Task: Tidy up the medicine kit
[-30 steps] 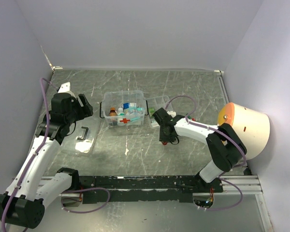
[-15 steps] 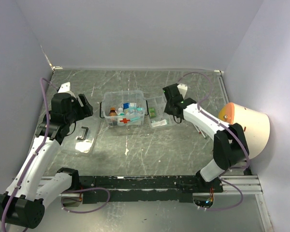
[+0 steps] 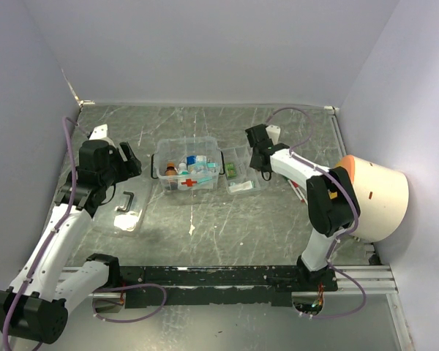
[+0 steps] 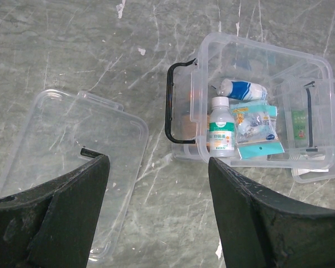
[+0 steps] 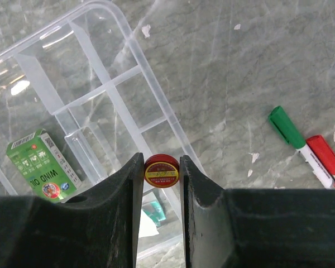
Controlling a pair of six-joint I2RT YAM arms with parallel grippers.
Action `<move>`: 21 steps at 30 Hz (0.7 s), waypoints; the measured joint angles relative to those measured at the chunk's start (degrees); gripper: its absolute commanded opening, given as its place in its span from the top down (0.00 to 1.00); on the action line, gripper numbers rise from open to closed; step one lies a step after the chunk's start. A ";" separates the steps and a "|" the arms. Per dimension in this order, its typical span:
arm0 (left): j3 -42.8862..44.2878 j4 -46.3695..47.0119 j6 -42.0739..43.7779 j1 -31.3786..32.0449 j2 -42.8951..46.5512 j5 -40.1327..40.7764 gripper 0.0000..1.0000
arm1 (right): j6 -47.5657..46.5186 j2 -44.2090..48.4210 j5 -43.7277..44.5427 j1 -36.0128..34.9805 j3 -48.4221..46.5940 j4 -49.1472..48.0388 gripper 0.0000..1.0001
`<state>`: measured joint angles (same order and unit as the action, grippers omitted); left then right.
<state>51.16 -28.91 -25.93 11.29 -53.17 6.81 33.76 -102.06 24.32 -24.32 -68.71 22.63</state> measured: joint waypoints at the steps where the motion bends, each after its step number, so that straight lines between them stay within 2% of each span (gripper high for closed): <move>1: 0.00 0.00 0.00 0.00 -0.09 0.00 0.18 | -0.15 -0.04 -0.31 0.28 0.02 -0.26 0.78; 8: 0.00 0.00 0.00 0.00 -0.50 0.00 0.18 | -1.09 -0.48 -3.76 2.95 0.04 -3.32 0.78; 21: 0.00 0.00 0.00 0.00 -0.52 0.02 0.18 | -1.62 -3.76 -5.90 3.30 0.42 -5.75 0.77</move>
<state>51.16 -28.91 -25.93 11.29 -53.69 6.83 32.14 -105.82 18.41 -21.02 -68.29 16.88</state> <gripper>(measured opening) 0.823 0.279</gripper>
